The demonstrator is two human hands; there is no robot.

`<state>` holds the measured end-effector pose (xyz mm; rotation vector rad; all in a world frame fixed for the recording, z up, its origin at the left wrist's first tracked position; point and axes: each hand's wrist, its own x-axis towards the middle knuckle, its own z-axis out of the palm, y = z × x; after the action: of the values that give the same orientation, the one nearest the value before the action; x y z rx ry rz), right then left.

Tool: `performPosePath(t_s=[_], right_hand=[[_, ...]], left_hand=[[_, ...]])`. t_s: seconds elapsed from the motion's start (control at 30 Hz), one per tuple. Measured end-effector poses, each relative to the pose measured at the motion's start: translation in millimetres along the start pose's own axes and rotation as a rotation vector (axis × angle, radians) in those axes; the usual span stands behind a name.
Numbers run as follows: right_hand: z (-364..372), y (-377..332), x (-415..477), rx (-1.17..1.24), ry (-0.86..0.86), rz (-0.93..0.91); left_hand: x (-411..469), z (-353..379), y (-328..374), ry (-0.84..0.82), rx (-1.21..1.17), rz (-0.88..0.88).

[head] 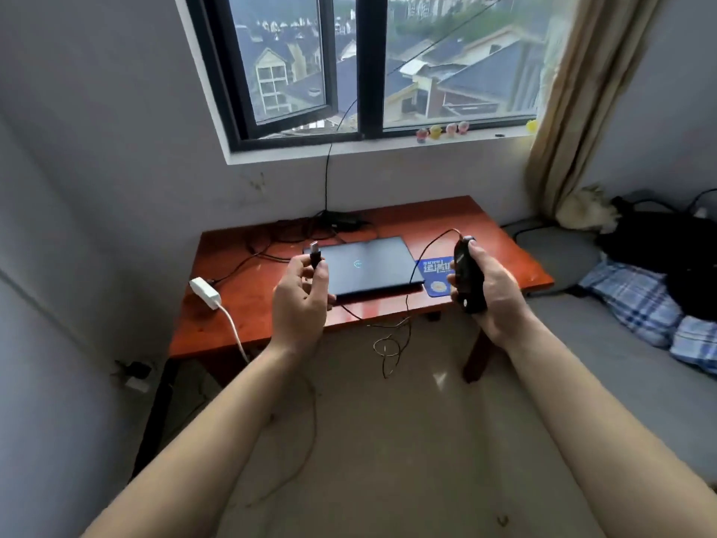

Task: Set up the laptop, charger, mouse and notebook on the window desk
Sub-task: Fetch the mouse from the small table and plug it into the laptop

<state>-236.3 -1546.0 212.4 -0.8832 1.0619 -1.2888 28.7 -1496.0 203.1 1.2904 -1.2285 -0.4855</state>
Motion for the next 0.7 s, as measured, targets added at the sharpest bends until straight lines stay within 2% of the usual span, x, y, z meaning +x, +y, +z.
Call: performPosePath(t_s=[0.13,0.3,0.43,0.53,0.7], right_hand=[[8,-41,76,-0.043,0.019,-0.145],[-4,-60,186,-0.038,0.071,-0.236],[-26,-54,286,-0.026,0.048,-0.225],[-40,-56,358,-0.009,0.055,-0.132],[-53,-99,476,-0.008,0.057,-0.140]], left_hand=[[91,36,7,-0.002,-0.092,0.077],[178,106,-27,0.007,-0.082,0.104],[233,176,-65,0.021,-0.038,0.101],[274,224,-78,0.017,0.003,0.040],[361,283,-80,0.059,0.035,0.052]])
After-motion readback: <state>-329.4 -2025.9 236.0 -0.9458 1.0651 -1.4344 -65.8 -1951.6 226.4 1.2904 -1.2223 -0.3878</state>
